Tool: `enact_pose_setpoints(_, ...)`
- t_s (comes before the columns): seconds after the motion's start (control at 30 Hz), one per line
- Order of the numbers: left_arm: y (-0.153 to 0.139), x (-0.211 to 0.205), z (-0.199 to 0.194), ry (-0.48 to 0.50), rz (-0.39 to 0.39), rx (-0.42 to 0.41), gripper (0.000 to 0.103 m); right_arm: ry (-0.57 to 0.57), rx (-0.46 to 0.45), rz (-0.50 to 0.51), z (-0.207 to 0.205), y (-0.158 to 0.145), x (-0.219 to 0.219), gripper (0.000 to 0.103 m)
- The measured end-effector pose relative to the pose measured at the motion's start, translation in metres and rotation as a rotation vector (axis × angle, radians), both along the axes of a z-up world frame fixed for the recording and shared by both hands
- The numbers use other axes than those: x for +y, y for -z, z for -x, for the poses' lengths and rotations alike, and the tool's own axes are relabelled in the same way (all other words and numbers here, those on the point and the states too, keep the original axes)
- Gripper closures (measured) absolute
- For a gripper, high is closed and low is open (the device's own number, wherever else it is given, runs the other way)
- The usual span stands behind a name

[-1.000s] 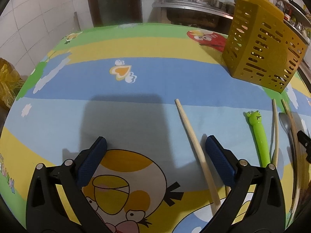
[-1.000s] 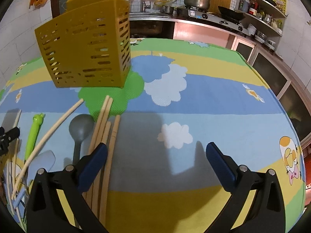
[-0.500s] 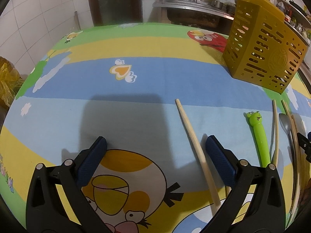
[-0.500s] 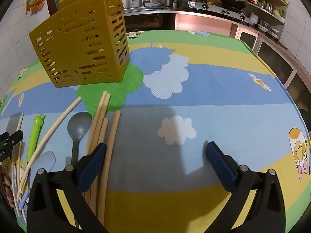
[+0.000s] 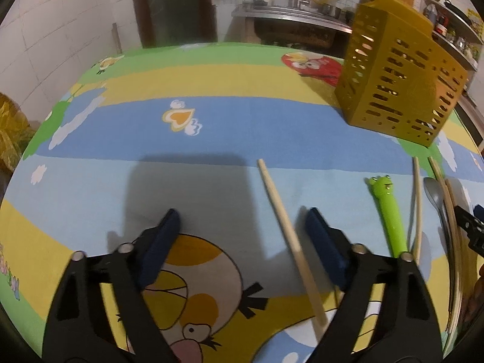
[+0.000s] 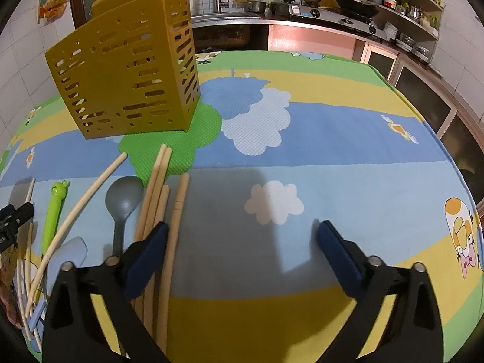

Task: Organize utensils
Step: 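Move the left tool to a loose wooden chopstick while the right tool reaches another chopstick, then close both tools on their wooden chopsticks and lift them off the table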

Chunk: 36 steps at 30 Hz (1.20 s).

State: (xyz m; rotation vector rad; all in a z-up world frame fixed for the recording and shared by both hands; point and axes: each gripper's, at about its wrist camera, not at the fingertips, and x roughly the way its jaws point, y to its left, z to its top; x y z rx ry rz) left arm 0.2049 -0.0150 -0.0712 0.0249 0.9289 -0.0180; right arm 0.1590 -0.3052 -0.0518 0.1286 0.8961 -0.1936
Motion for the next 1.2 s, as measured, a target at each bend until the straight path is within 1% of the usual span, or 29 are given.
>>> enact_pose_setpoints(0.03,-0.001,-0.003,0.0,0.008,0.002,0.002,0.034,0.004,-0.006,0.001,0.001,-0.001,0.001,0.018)
enact_pose_setpoints(0.07,-0.002,-0.005,-0.001,0.011,0.002,0.004,0.037,0.005,-0.012,0.003,0.002,-0.003,0.002,0.026)
enact_pose_setpoints(0.1,-0.003,-0.008,-0.002,0.014,0.0,0.01,0.042,0.002,-0.016,0.004,0.002,-0.004,0.005,0.03)
enact_pose_setpoints(0.13,-0.004,-0.011,-0.003,0.016,-0.001,0.017,0.046,-0.005,-0.019,0.007,0.002,-0.005,0.01,0.038)
enact_pose_setpoints(0.17,-0.004,-0.012,-0.004,0.021,0.0,0.023,0.048,-0.011,-0.019,0.009,0.001,-0.006,0.012,0.047)
enact_pose_setpoints(0.2,-0.005,-0.014,-0.004,0.024,-0.001,0.028,0.052,-0.021,-0.02,0.011,0.001,-0.006,0.015,0.051)
enact_pose_setpoints(0.27,-0.005,-0.017,-0.007,0.033,0.002,0.036,0.057,-0.031,-0.019,0.014,0.0,-0.007,0.02,0.064)
enact_pose_setpoints(0.3,-0.006,-0.018,-0.008,0.036,0.003,0.039,0.06,-0.033,-0.018,0.017,0.0,-0.007,0.021,0.066)
enact_pose_setpoints(0.37,-0.006,-0.019,-0.012,0.038,0.001,0.047,0.062,-0.034,-0.017,0.02,-0.002,-0.008,0.023,0.073)
enact_pose_setpoints(0.4,-0.007,-0.019,-0.014,0.037,0.001,0.051,0.066,-0.033,-0.017,0.02,-0.004,-0.008,0.024,0.075)
enact_pose_setpoints(0.43,-0.007,-0.019,-0.016,0.038,0.001,0.053,0.073,-0.03,-0.017,0.019,-0.005,-0.008,0.023,0.08)
enact_pose_setpoints(0.47,-0.007,-0.019,-0.018,0.039,0.002,0.056,0.076,-0.024,-0.016,0.011,-0.007,-0.008,0.023,0.087)
enact_pose_setpoints(0.5,-0.008,-0.019,-0.02,0.038,0.007,0.061,0.08,-0.021,-0.013,0.004,-0.009,-0.009,0.023,0.09)
enact_pose_setpoints(0.53,-0.008,-0.018,-0.021,0.035,0.01,0.065,0.089,-0.022,-0.012,0.003,-0.01,-0.009,0.024,0.095)
enact_pose_setpoints(0.57,-0.008,-0.017,-0.022,0.034,0.014,0.067,0.092,-0.024,-0.011,0.013,-0.011,-0.009,0.026,0.096)
enact_pose_setpoints(0.63,-0.008,-0.017,-0.023,0.031,0.021,0.066,0.093,-0.026,-0.018,0.034,-0.011,-0.008,0.03,0.096)
enact_pose_setpoints(0.7,-0.007,-0.017,-0.022,0.032,0.018,0.058,0.094,-0.02,-0.025,0.015,-0.01,-0.009,0.029,0.097)
enact_pose_setpoints(0.77,-0.007,-0.016,-0.022,0.028,0.019,0.05,0.097,-0.01,-0.04,-0.006,-0.008,-0.011,0.026,0.097)
enact_pose_setpoints(0.8,-0.007,-0.016,-0.021,0.026,0.024,0.047,0.098,-0.006,-0.051,-0.006,-0.006,-0.013,0.026,0.097)
enact_pose_setpoints(0.97,-0.012,-0.01,-0.014,0.014,0.058,0.032,0.099,0.001,-0.126,0.004,0.005,-0.028,0.025,0.097)
enact_pose_setpoints(1.03,-0.02,-0.008,-0.008,0.016,0.07,0.005,0.099,0.005,-0.166,0.0,0.011,-0.037,0.024,0.097)
enact_pose_setpoints(1.2,-0.054,-0.006,0.014,0.038,0.071,-0.117,0.099,0.01,-0.252,-0.022,0.021,-0.055,0.02,0.097)
